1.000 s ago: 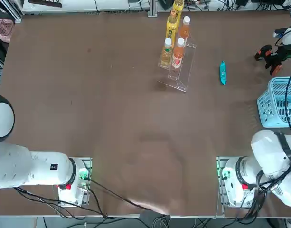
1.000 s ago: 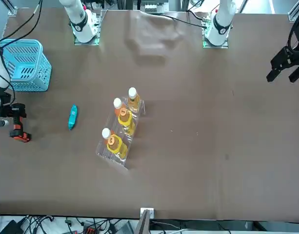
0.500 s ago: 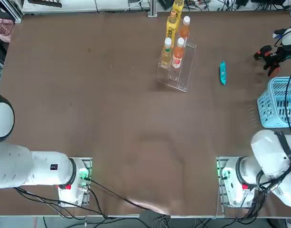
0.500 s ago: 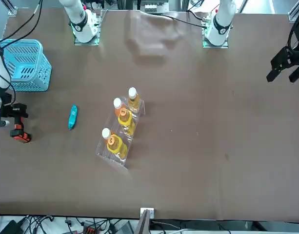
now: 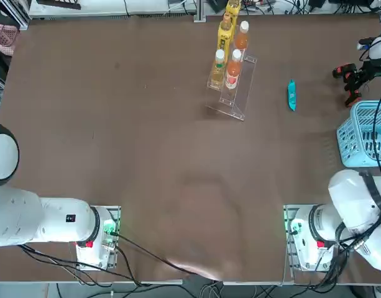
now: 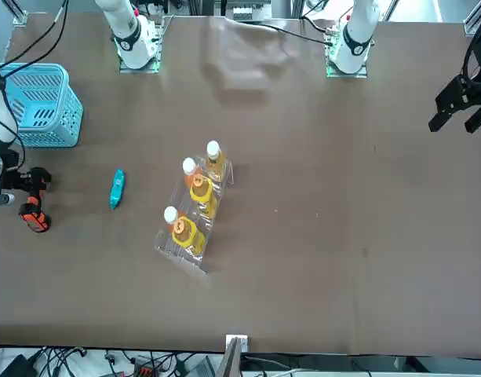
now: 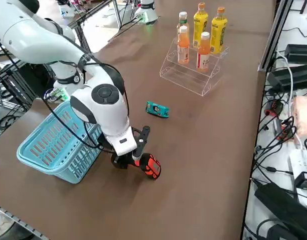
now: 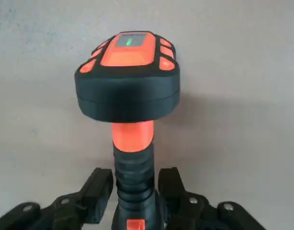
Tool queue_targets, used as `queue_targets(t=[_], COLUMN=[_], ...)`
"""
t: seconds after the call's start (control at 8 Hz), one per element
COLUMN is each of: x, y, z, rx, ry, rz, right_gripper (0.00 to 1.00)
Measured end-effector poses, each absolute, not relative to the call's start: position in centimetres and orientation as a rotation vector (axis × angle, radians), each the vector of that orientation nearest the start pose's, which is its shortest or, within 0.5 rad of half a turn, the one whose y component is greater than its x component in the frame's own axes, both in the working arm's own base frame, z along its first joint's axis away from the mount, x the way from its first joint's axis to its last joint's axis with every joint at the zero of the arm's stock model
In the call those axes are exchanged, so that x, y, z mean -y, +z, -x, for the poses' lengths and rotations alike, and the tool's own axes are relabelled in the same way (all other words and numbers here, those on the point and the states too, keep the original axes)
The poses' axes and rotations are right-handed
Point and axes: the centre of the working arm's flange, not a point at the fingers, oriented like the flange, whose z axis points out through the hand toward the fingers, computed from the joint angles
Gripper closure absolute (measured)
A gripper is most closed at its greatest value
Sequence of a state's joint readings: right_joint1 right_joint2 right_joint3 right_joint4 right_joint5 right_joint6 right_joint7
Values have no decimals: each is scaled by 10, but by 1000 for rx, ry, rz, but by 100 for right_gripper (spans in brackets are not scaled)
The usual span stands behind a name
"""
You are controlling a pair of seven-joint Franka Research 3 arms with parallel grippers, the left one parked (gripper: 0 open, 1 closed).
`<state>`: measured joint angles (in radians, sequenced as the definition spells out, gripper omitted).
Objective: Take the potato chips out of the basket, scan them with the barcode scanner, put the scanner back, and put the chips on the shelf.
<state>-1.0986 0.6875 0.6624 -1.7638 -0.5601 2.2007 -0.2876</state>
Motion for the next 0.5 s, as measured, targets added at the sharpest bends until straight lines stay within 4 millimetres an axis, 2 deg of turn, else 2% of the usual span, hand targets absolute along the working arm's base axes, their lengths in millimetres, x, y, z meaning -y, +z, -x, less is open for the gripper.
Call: queue_targets(t=[0.12,0.25,0.5], x=[324,324,322], y=[233,233,244], z=[-565,-565,-569], rx=[171,169,168], ry=[106,104,108], rz=[3141,3142,3147], right_gripper=[22,2,0])
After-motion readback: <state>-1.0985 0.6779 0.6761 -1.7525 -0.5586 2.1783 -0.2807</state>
